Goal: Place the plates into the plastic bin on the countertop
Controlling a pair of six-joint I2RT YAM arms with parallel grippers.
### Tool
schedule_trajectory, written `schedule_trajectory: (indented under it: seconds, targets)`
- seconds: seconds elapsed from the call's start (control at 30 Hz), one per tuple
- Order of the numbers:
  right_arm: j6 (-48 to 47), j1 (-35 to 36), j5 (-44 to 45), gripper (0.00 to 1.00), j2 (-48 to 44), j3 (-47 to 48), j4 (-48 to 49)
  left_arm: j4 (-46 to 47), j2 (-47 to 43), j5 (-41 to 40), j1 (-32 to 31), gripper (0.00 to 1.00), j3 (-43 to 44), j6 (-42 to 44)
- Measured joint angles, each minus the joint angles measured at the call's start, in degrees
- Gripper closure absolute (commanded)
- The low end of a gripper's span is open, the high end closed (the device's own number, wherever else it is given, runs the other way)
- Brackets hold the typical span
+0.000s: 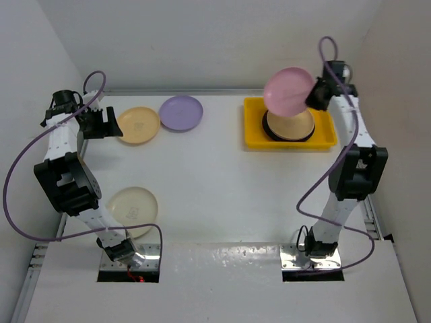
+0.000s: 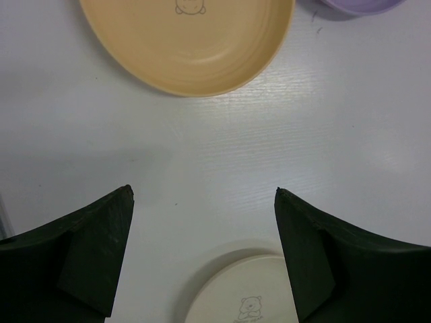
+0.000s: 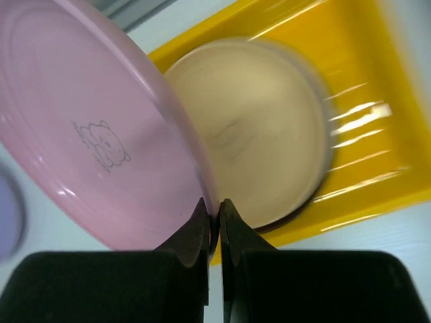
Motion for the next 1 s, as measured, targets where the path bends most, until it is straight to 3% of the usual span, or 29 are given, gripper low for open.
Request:
schedule_trajectory:
  seconds: [0.17,0.4,0.5,0.53,0.57,0.63,0.83,1.0]
  targets:
    - [-0.57,-11.34,1.31,1.00,3.34,3.80,-4.04,0.09,0.11,-0.35,-0.02,0.14,0.83,-0.02]
    - [-0.28,-11.82,-3.37,1.00,8.81,3.19,-7.32,0.13,0.55,-0.66,-0.02,0.14,0.96,-0.04]
    - [0.66,-11.85,-5.73,0.74,9.55,2.38,-7.58,0.11,0.98,-0.70,-0.02,0.14,0.96,-0.04]
    - [1.22,-11.93,-6.08,0.60,9.75,2.38,-7.45,0.09,1.07,-0.70,-0.02,0.14,0.96,-0.04]
    - [1.70,-12.00,-6.14,0.31,9.99,2.38,-7.32,0.07,1.16,-0.72,-0.02,0.14,0.96,-0.04]
    - [1.31,-12.22,-5.95,0.13,10.56,2.49,-7.37,0.07,1.18,-0.72,-0.02,0.14,0.96,-0.07]
    - [-2.99,-11.63,-1.79,0.08,14.23,7.56,-10.19,0.07,1.18,-0.68,-0.07,0.12,0.96,0.04]
    - [-5.79,-8.90,1.86,0.08,11.08,3.82,-10.21,0.87,1.86,-2.71,-0.90,0.12,0.96,0.42]
